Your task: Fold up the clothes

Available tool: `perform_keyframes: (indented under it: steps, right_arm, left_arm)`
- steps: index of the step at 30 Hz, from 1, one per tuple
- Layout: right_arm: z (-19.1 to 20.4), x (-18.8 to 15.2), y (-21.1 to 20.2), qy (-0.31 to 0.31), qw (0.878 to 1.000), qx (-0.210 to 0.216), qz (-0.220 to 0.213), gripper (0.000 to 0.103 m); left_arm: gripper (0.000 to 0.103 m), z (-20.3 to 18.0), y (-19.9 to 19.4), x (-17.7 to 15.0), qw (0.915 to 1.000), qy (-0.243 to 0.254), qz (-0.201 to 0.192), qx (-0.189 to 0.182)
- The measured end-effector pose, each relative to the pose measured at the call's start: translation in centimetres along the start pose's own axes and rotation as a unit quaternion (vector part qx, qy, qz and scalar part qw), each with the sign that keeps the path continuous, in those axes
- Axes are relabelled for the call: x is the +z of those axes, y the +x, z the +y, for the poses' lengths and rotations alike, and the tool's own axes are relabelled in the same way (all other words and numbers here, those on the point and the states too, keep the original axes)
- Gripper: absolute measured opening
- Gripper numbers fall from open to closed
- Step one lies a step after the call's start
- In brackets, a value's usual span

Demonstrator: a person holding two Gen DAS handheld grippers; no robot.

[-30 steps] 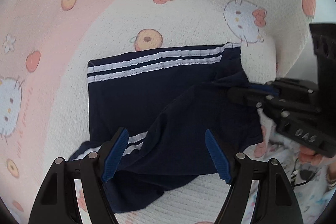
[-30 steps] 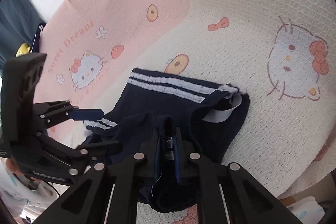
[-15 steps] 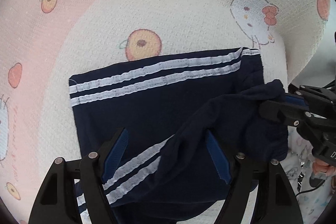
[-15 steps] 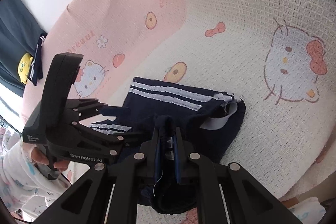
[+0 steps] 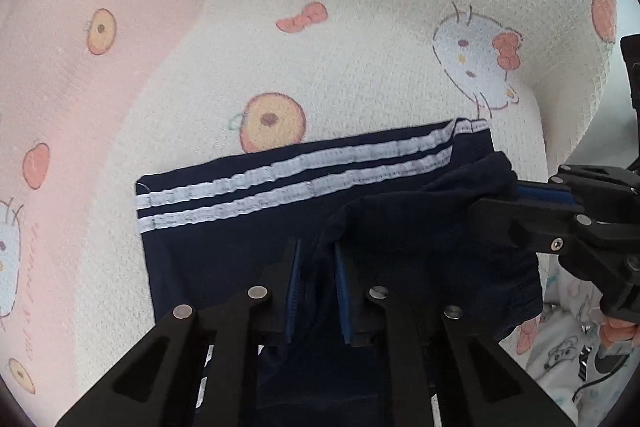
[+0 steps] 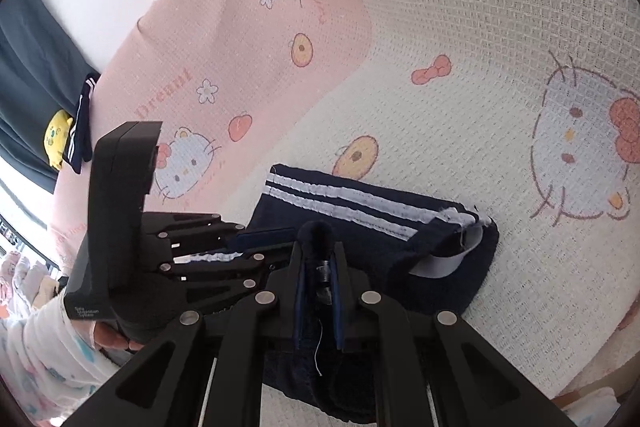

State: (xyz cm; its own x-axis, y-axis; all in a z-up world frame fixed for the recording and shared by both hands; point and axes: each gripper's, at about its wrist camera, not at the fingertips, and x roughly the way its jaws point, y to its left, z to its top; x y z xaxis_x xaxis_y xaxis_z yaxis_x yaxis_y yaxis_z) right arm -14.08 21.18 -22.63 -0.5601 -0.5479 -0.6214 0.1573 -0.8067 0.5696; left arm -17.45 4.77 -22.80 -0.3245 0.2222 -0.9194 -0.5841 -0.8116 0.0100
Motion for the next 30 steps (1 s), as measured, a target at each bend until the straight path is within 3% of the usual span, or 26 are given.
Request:
perform_keyframes:
  steps: [6,12,16,22,26,30]
  right_arm:
    - [-0.2,1.3,0.5,0.022,1.0,0.006,-0.013,0.009]
    - [-0.6,1.8,1.7,0.039,0.999,-0.022,-0.001,0.009]
    - [-2.2,1.8,1.3,0.064,0.996,-0.062,-0.002,0.009]
    - [-4.3,2.3,0.3,0.099,0.988,-0.115,-0.012,0.009]
    - [-5.5,2.1,-0.2,0.14,0.985,-0.103,-0.009,0.009]
    - [-6.0,1.7,-0.5,0.156,0.98,-0.122,-0.007,0.009]
  left_arm:
    - [0.014,1.3,-1.4,1.1,0.9998,-0.013,-0.014,0.01]
    - [0.014,1.5,-1.4,2.4,0.9995,-0.019,-0.018,0.017]
    - [0.014,1.3,-1.2,2.8,0.9997,-0.015,-0.013,0.013]
    - [0.014,-0.2,-1.3,2.6,1.0,-0.004,-0.003,0.0]
    - [0.014,-0.6,-1.5,2.9,0.9992,-0.007,0.018,-0.035]
    - [0.014,-0.3,-1.7,2.9,0.9991,-0.011,0.026,-0.031]
